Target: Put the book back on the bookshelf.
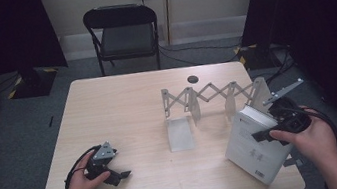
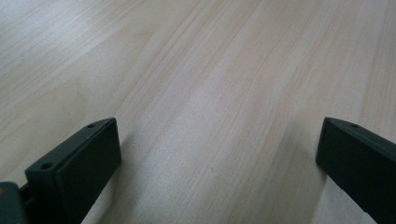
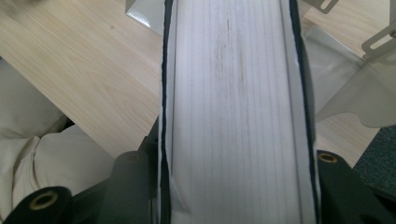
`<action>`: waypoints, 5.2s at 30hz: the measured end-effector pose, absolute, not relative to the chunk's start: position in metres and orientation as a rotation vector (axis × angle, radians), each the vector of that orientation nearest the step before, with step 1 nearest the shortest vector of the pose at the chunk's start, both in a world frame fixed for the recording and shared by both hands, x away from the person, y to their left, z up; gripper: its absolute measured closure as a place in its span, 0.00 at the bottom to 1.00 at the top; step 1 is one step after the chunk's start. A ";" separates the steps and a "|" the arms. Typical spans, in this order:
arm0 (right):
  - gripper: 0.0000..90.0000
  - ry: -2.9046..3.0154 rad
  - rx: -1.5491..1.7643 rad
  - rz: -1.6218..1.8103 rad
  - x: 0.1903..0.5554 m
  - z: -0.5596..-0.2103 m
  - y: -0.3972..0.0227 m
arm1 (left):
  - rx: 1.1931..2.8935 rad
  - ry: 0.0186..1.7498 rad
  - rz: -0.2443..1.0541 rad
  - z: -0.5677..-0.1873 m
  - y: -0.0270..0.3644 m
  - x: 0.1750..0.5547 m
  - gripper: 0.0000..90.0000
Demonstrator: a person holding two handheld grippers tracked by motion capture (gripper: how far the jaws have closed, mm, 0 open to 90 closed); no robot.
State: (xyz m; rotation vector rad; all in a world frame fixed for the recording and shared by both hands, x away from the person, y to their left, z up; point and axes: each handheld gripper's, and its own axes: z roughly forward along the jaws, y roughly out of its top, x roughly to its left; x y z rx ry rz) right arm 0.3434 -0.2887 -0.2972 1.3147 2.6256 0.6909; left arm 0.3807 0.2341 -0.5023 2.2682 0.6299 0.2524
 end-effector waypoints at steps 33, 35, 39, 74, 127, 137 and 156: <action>0.59 2.540 1.437 0.635 0.350 -0.294 -0.305 | 2.269 0.628 0.251 -0.502 0.234 0.381 0.00; 0.59 2.535 1.442 0.638 0.352 -0.294 -0.305 | 2.269 0.628 0.251 -0.502 0.234 0.381 0.00; 0.59 2.526 1.450 0.646 0.354 -0.294 -0.303 | 2.268 0.628 0.251 -0.502 0.234 0.381 0.00; 0.59 2.394 1.580 0.662 0.377 -0.286 -0.306 | 2.271 0.627 0.250 -0.502 0.234 0.381 0.00; 0.59 2.323 1.653 0.604 0.401 -0.294 -0.308 | 2.270 0.627 0.250 -0.502 0.234 0.381 0.00; 0.59 2.312 1.672 0.595 0.407 -0.295 -0.306 | 2.270 0.627 0.251 -0.502 0.234 0.381 0.00; 0.59 2.302 1.681 0.593 0.417 -0.297 -0.307 | 2.270 0.627 0.250 -0.502 0.234 0.381 0.00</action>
